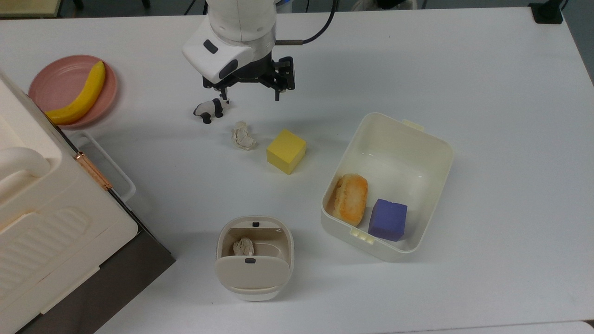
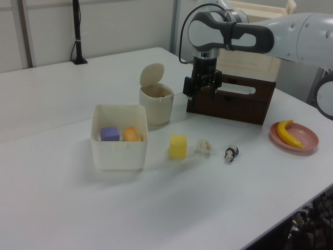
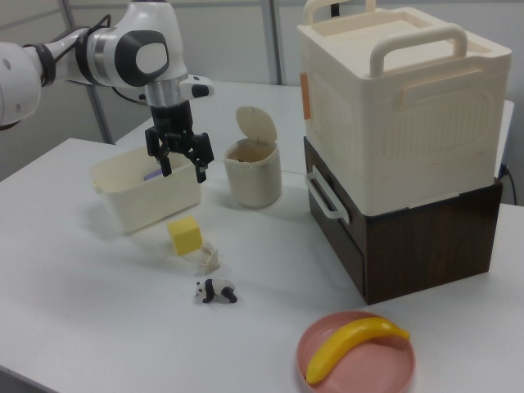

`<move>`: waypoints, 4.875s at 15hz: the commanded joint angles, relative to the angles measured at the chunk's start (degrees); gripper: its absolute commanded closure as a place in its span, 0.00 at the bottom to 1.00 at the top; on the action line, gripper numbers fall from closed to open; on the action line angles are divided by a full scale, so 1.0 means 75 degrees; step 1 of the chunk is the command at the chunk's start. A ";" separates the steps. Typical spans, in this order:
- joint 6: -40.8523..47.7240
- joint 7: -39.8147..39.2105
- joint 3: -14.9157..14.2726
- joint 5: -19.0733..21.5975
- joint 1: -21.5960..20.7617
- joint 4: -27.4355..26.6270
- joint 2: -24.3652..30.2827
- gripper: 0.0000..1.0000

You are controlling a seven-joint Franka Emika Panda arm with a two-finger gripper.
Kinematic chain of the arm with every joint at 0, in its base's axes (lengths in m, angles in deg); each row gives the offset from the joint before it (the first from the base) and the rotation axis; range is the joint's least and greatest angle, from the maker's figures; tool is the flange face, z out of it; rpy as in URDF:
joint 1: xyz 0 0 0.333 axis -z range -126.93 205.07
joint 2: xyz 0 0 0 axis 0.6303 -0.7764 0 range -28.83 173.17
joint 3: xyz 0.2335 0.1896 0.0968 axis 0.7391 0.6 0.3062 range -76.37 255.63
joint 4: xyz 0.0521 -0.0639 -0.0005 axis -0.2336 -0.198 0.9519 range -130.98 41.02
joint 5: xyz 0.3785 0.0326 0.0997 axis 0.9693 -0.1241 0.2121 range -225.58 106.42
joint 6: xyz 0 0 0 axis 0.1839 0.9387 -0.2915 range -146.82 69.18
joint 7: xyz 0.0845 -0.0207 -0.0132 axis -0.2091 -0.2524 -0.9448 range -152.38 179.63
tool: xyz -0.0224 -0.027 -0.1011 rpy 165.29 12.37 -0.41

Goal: Grab it up and put it in the trash

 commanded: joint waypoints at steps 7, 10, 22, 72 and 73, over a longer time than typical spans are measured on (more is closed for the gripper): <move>-0.0016 -0.0346 0.0001 -0.0037 0.0088 -0.0385 0.0356 0.00; -0.0225 -0.0768 0.0001 -0.0049 0.0076 -0.0806 0.0321 0.00; -0.2723 -0.1799 0.0013 -0.0564 0.0123 -0.2437 -0.0651 0.13; -0.0473 0.1141 0.0270 -0.0002 0.0205 -0.0585 0.0602 0.00; -0.0484 0.1153 0.0282 -0.0002 0.0205 -0.0585 0.0590 0.00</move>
